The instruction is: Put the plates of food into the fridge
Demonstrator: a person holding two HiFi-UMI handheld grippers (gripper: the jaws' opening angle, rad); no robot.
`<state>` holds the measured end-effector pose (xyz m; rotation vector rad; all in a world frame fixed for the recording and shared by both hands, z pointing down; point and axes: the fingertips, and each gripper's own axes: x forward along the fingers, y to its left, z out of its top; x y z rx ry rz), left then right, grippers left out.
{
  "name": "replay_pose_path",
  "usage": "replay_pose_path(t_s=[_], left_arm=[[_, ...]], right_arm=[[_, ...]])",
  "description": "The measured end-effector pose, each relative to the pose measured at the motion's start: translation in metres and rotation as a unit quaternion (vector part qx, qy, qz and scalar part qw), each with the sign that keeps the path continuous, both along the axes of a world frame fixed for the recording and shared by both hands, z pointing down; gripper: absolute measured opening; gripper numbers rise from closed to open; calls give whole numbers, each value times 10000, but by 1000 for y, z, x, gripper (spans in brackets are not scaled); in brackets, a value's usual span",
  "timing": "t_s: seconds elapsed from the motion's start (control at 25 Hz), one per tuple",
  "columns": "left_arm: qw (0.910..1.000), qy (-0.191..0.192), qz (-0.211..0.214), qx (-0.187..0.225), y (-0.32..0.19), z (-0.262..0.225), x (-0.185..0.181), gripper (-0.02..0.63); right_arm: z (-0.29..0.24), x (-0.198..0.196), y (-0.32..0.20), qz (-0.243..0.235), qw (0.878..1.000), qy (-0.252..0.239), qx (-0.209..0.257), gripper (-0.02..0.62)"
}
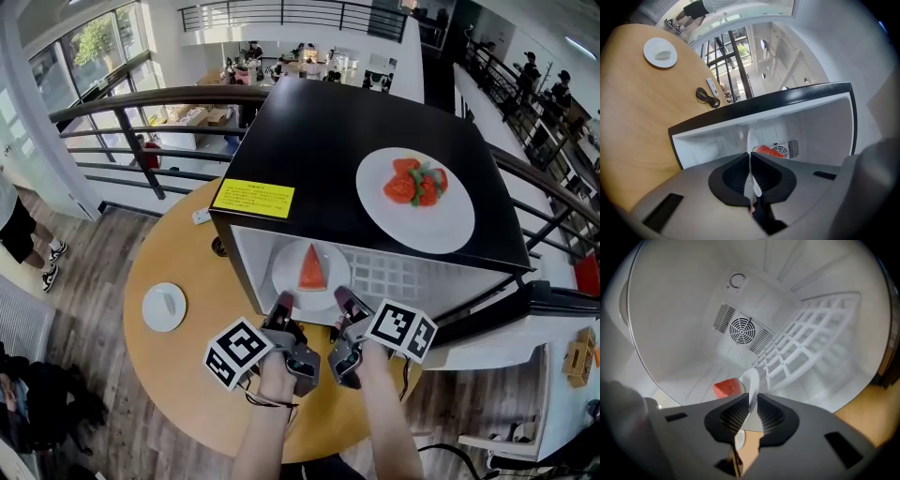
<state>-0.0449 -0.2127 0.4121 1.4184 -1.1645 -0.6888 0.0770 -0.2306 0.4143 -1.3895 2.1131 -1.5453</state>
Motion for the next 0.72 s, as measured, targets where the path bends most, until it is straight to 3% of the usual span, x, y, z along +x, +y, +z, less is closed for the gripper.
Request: replay_pose_path(t_s=[0.12, 0.28, 0.44, 0.56, 0.72], left_arm=[[10000, -5, -42, -20, -3, 1, 2, 18], [9999, -4, -114, -28, -6, 3, -1, 18], [9998, -102, -163, 16, -9, -1, -1, 18], [9998, -55, -205, -51, -12, 1, -2, 18], [9996, -1, -246, -97, -14, 2, -2, 18]], right_arm=[[0, 1, 0, -200, 9947, 974, 274, 65], [-1, -1, 1, -350, 9786, 1946, 571, 91], [-21, 13, -3, -176, 9451, 3051, 1153, 97], [-36, 8, 1, -472, 9357, 3123, 1573, 95], [-34, -15, 21, -1545, 9316, 2788, 1747, 36]])
